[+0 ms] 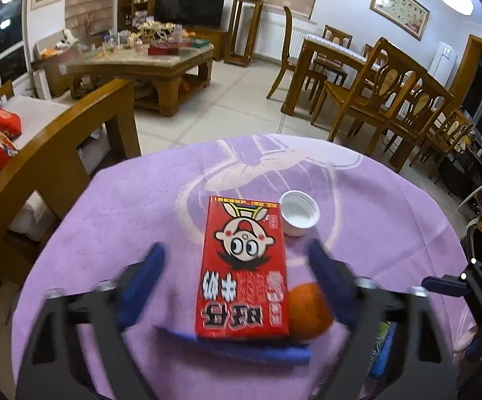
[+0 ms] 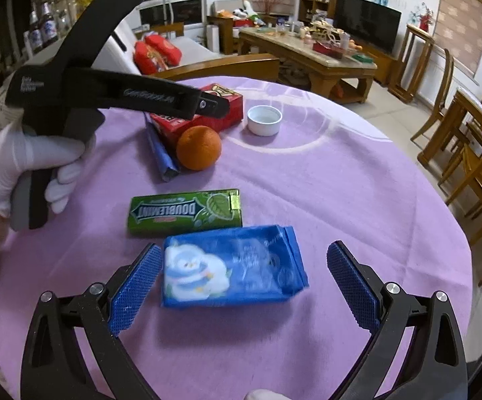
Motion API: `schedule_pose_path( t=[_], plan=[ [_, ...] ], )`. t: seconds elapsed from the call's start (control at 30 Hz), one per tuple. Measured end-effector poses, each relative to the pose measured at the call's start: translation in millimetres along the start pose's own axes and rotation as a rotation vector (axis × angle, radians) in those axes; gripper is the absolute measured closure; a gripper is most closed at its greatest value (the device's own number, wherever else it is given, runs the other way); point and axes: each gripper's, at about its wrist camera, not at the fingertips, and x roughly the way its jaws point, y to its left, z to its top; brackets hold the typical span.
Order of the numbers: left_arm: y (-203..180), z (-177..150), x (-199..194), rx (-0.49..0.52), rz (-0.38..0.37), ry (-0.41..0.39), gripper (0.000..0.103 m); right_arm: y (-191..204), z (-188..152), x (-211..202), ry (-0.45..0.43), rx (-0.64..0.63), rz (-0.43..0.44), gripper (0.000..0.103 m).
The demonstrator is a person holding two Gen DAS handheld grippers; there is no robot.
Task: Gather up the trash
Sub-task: 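Grasp the red milk box with the left tool while the right grasps the blue wipes pack, then carry the red box and wipes pack over the bin and open both tools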
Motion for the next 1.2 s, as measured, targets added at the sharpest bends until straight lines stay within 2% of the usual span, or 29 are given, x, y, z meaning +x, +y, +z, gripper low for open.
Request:
schedule_pose_path(
  t=[0.1,0.17,0.2,0.23,0.27,0.37,0.53,0.67,0.8,0.97,1.2],
  plan=[
    [5.1,-0.2,9.3,-0.012,-0.003,0.027,0.038,-2.1,2.0,6.7,-0.006,0.007,0.019,0.006],
    [2.1,-2.4,8.3,0.010,0.016,0.012,0.042,-2.2,0.3,8.9,-0.006,0.001,0.022,0.007],
    [1.3,-3.1,7.3,0.014,0.026,0.009,0.044,-1.9,-0.2,10.2,-0.005,-0.002,0.024,0.011],
    [0.5,-3.5,6.5,0.015,0.035,0.005,0.052,-1.5,-2.9,9.2,-0.002,-0.006,0.025,0.015],
    [1.0,-3.6,6.3,0.014,0.034,0.003,0.052,-2.0,-3.7,12.2,0.004,-0.009,0.026,0.023],
    [6.3,-4.6,2.5,-0.015,0.016,-0.008,0.052,-1.8,-6.6,13.6,0.003,-0.004,0.026,0.026],
    [9.3,-6.5,-22.2,-0.042,-0.018,-0.078,0.052,-9.0,-9.2,5.6,-0.010,0.034,0.045,0.027],
    [-8.5,-7.2,-47.0,-0.023,-0.060,-0.134,0.052,-16.2,-13.8,-18.3,-0.052,0.092,0.070,0.027],
    [-38.8,-17.1,-75.0,0.018,-0.106,-0.202,0.052,-20.2,-27.8,-59.2,-0.145,0.169,0.098,0.027],
    [-84.0,-33.5,-99.3,0.063,-0.179,-0.262,0.052,-36.6,-67.0,-120.5,-0.300,0.326,0.107,0.027],
    [-163.5,-57.8,-108.1,0.142,-0.300,-0.290,0.052,-79.9,-150.5,-199.8,-0.496,0.564,-0.003,0.027]
  ],
)
